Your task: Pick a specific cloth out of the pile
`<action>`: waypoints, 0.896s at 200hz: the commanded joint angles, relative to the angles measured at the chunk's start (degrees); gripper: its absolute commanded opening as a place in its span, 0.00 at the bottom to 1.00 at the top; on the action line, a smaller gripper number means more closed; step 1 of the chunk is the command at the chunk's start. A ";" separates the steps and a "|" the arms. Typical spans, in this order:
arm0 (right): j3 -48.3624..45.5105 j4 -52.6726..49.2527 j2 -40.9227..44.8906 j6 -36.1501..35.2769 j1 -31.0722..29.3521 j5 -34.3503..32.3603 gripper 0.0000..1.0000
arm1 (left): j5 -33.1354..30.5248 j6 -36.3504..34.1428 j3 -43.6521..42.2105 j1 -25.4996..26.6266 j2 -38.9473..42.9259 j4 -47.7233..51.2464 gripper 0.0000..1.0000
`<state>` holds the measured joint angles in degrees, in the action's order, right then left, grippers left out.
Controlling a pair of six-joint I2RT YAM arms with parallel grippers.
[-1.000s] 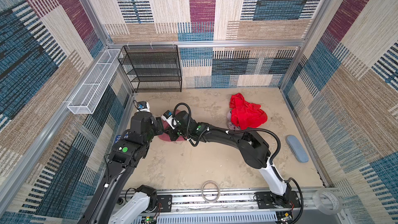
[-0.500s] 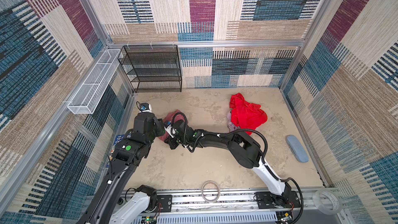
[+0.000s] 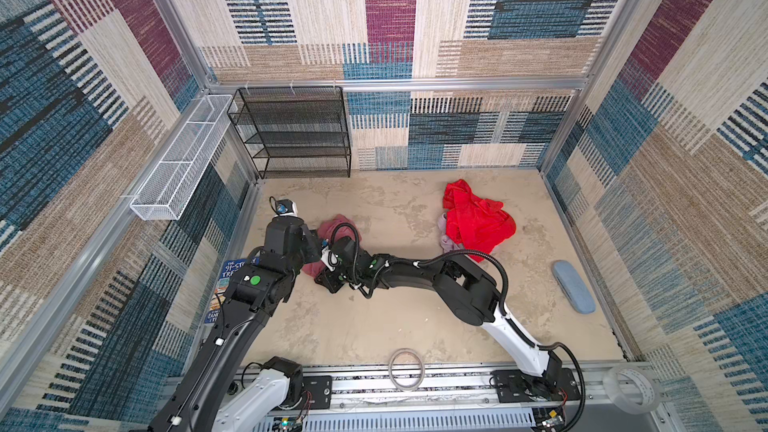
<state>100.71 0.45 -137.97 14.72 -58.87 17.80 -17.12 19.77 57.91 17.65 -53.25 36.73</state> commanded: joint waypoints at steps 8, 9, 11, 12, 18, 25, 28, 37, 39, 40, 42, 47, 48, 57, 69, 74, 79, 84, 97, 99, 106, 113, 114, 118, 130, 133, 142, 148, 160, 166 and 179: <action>-3.72 2.45 6.76 0.37 -0.10 0.87 0.42 | 0.68 0.89 0.00 0.02 -0.18 -1.15 0.62; -4.00 2.63 7.11 0.38 -0.06 0.85 0.42 | 0.68 0.89 0.00 0.02 -0.18 -1.10 0.62; -4.59 2.98 7.83 0.39 -0.07 0.83 0.43 | 0.69 0.88 0.01 0.02 -0.18 -1.06 0.62; -4.88 3.07 8.13 0.39 -0.04 0.83 0.43 | 0.69 0.84 0.05 0.02 -0.18 -1.05 0.62; -6.60 3.79 10.06 0.52 -0.10 0.72 0.44 | 0.68 0.80 0.14 0.02 -0.18 -0.97 0.62; -8.25 4.28 12.12 0.57 -0.10 0.22 0.45 | 0.61 0.80 0.19 -0.01 -0.16 -1.04 0.62; -8.71 4.48 12.87 0.51 -0.03 0.17 0.45 | 0.67 0.80 0.19 0.01 -0.17 -1.05 0.62; -11.25 4.60 15.14 0.48 -0.03 -0.32 0.45 | 0.65 0.80 0.23 0.02 -0.18 -1.08 0.62; -11.68 4.66 15.59 0.48 0.03 -0.49 0.46 | 0.68 0.84 0.26 0.02 -0.18 -1.05 0.62; -11.90 4.70 15.83 0.48 0.00 -0.53 0.46 | 0.73 0.86 0.22 0.02 -0.14 -1.05 0.62; -12.28 4.71 16.29 0.48 0.03 -0.63 0.46 | 0.81 0.88 0.24 0.02 -0.17 -1.05 0.62; -13.27 4.67 17.42 0.49 0.00 -0.91 0.46 | 1.01 0.88 0.23 0.02 -0.14 -1.15 0.62; -13.40 4.66 17.62 0.44 -0.01 -1.01 0.46 | 1.11 0.84 0.21 0.02 -0.16 -1.14 0.62; -15.22 4.63 19.53 0.57 0.08 -1.29 0.46 | 1.64 0.88 0.36 0.02 -0.25 -1.29 0.62; -18.38 5.23 22.36 1.00 0.37 -1.37 0.46 | 2.03 0.97 0.60 0.02 -0.27 -1.14 0.62; -19.95 5.66 23.67 1.22 0.50 -1.48 0.46 | 2.17 0.97 0.69 0.02 -0.29 -1.06 0.62; -21.58 6.19 24.93 1.55 0.74 -1.66 0.46 | 2.22 1.02 0.77 0.02 -0.35 -1.04 0.62; -23.13 6.69 26.26 1.85 1.05 -1.71 0.46 | 2.40 1.02 0.84 -0.05 -0.41 -1.09 0.62; -26.77 7.73 29.48 2.43 1.88 -2.43 0.46 | 2.91 1.14 0.93 0.01 -0.60 -1.27 0.62; -27.31 7.84 29.92 2.49 2.00 -2.58 0.46 | 2.96 1.19 0.97 0.01 -0.62 -1.30 0.62; -28.87 7.98 31.45 2.59 2.48 -3.18 0.46 | 3.39 1.30 0.90 -0.03 -0.85 -1.59 0.62; -30.20 8.23 32.78 2.70 3.07 -3.61 0.46 | 3.89 1.39 1.06 -0.03 -1.19 -1.93 0.62; -30.34 8.24 32.99 2.73 3.11 -3.68 0.46 | 4.01 1.40 1.06 0.00 -1.21 -1.93 0.62; -31.17 8.46 33.79 2.89 3.48 -3.92 0.46 | 4.40 1.49 1.06 0.00 -1.52 -2.00 0.62; -32.85 8.69 35.52 3.11 4.94 -4.27 0.46 | 5.67 1.82 1.02 0.00 -2.21 -2.61 0.62; -33.22 8.60 35.97 3.18 5.32 -4.36 0.46 | 5.89 1.90 0.98 -0.06 -2.35 -2.75 0.62; -33.99 8.33 37.21 3.45 6.67 -4.53 0.46 | 6.78 2.15 0.66 -0.01 -2.87 -3.38 0.62; -34.59 8.17 38.05 3.48 7.49 -4.68 0.46 | 7.23 2.25 0.47 -0.01 -3.28 -3.96 0.62; -36.04 7.95 40.30 3.46 9.29 -4.83 0.46 | 7.95 2.60 0.10 -0.06 -4.31 -5.05 0.62; -37.06 8.08 41.74 3.21 9.91 -5.30 0.46 | 8.38 2.72 0.04 0.00 -5.09 -5.48 0.62; -39.93 8.54 45.15 2.43 11.06 -7.26 0.46 | 9.68 3.10 0.57 -0.05 -7.15 -6.17 0.62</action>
<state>63.86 6.52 -97.17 17.52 -49.19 13.41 -10.92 20.71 58.17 17.63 -57.98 33.89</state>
